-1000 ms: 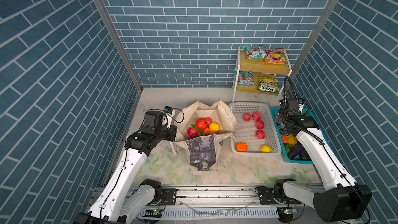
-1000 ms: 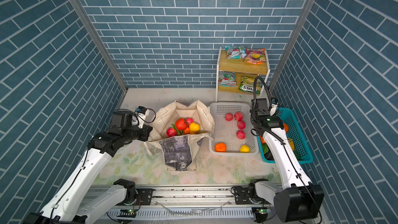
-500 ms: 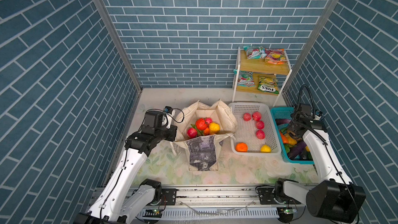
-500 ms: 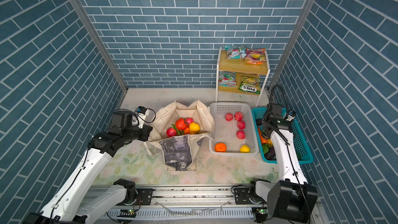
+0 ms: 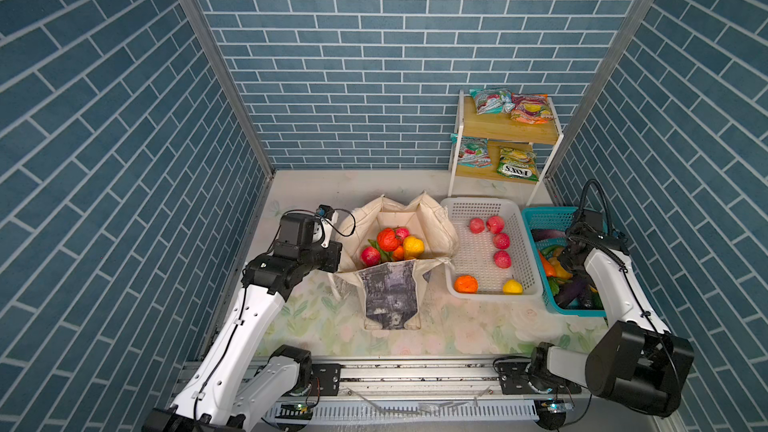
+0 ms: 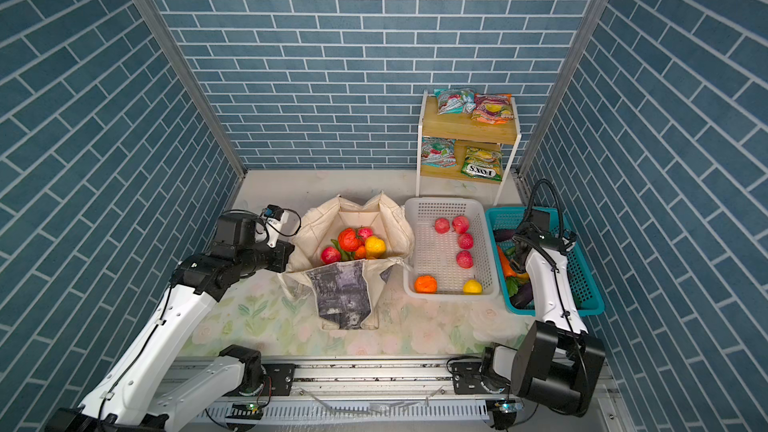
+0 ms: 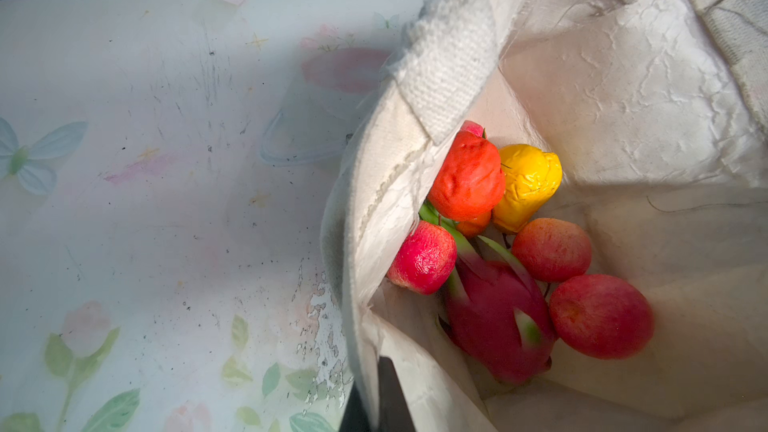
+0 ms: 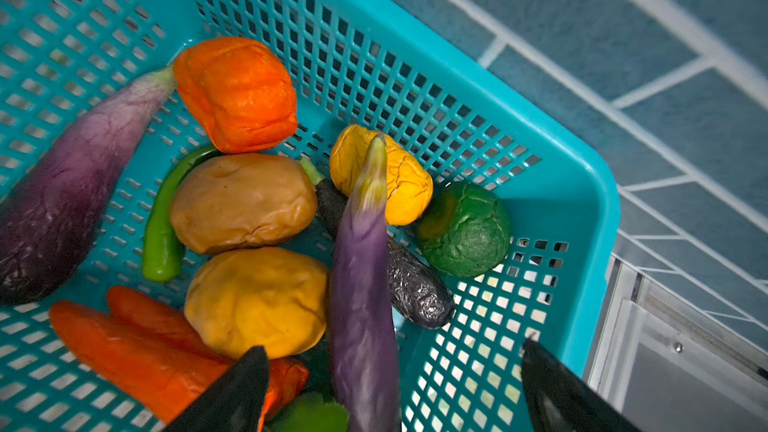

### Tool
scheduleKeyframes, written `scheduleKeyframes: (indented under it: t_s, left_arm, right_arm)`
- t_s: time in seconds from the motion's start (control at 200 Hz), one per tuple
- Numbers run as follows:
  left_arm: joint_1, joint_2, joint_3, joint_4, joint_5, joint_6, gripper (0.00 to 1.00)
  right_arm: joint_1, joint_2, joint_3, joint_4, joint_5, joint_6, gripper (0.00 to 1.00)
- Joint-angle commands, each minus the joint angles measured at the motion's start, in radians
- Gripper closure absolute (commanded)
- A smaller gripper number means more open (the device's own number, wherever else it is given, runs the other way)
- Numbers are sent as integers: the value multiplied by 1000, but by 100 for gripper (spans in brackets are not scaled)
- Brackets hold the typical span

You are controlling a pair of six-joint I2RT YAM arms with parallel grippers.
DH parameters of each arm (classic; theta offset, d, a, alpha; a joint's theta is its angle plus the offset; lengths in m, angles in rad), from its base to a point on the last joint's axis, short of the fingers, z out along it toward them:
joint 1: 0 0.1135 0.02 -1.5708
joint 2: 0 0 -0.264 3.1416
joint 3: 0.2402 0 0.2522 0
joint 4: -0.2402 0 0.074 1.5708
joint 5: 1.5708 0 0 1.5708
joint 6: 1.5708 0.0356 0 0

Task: Place the food into the grocery bag and tie it
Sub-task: 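Lower the right gripper and grasp the purple eggplant in the teal basket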

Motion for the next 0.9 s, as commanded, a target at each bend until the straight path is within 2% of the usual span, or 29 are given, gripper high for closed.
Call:
scheduleKeyframes:
  t_s: [0.0, 0.37, 0.895]
  left_arm:
    - [5, 1, -11, 14, 1, 0, 100]
    - [5, -1, -11, 13, 1, 0, 100]
    - [5, -4, -11, 14, 5, 0, 100]
  right_arm:
    - [-28, 7, -22, 50, -37, 38, 8]
    - [-121, 62, -55, 180, -146, -26, 18]
    - [-167, 168, -73, 293, -239, -22, 33]
